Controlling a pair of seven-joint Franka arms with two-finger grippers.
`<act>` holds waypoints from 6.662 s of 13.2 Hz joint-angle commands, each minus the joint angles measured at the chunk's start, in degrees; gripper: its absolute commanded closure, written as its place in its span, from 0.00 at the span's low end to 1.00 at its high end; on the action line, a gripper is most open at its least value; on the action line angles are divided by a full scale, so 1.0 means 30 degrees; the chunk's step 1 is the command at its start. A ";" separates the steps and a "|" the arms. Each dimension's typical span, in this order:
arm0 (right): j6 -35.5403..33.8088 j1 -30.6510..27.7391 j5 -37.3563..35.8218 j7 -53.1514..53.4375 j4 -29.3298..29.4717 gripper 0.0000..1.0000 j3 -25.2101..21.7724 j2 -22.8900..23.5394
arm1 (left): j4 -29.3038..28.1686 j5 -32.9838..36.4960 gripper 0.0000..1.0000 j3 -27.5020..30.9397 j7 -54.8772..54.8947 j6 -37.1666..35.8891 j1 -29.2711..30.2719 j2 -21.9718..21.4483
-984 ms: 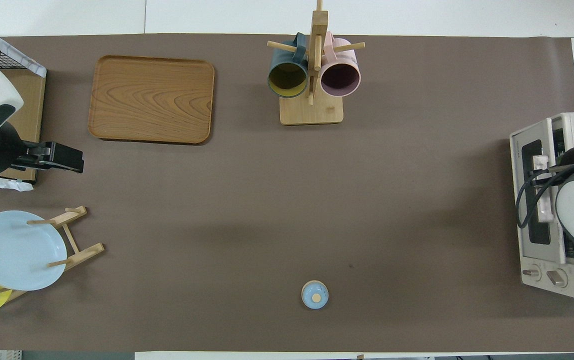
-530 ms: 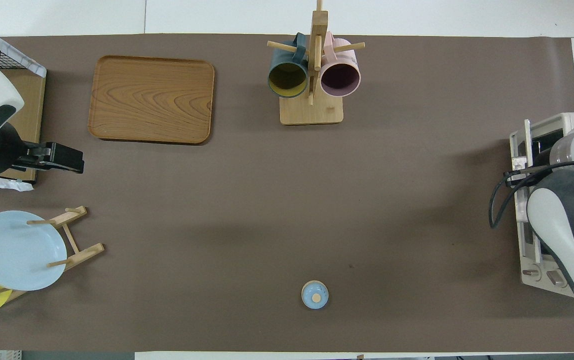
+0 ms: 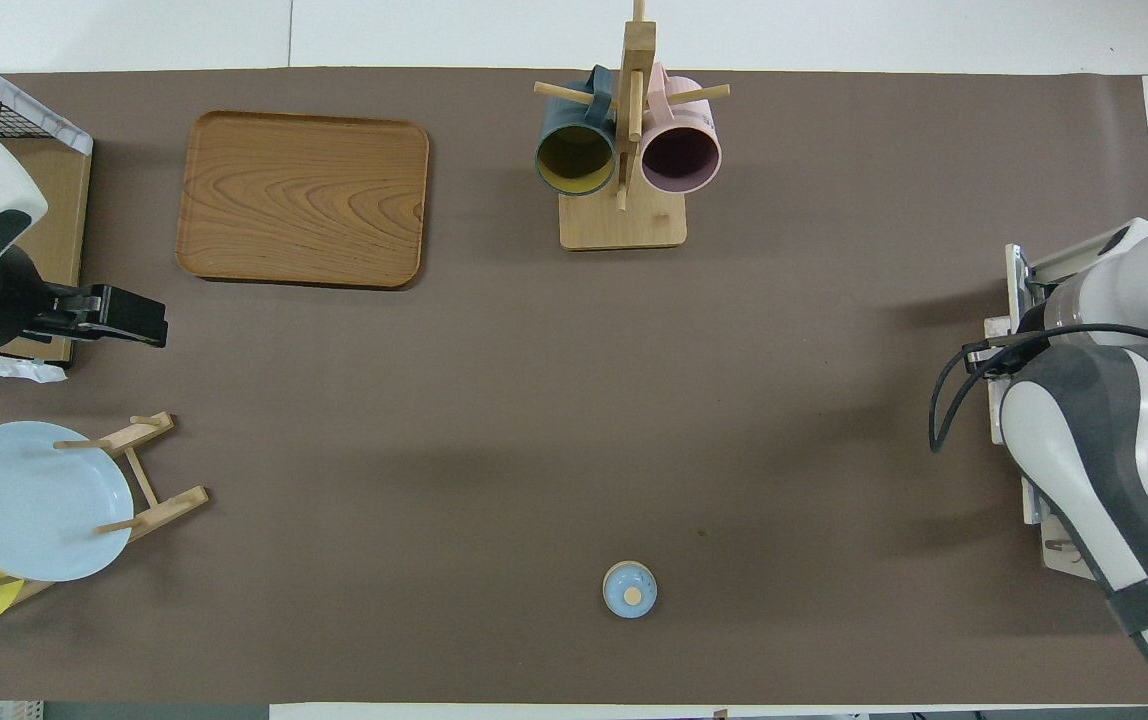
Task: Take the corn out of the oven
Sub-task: 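Pull the oven door down and open with the right gripper, then reach into the oven and grasp the green plate with the right gripper, then pull the plate with corn out and carry it toward the table center, then lower the plate onto the table while the left gripper reaches the corn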
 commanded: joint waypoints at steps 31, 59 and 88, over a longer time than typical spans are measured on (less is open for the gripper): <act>-0.2116 -0.1925 0.0515 -0.0576 0.0149 0.65 -0.0276 0.0236 | -0.1607 0.0200 0.00 -0.0064 0.0055 0.0515 0.0545 -0.0858; -0.7913 1.1895 -0.1804 1.4001 0.6959 1.00 -0.0012 0.1956 | -0.1606 -0.0239 0.00 -0.0064 0.0260 0.1304 0.1422 -0.0858; -0.2169 1.3083 0.1154 1.7829 1.1163 0.57 0.0164 0.6425 | -0.2454 -0.1585 0.00 -0.0093 0.2865 0.2243 0.1312 -0.0829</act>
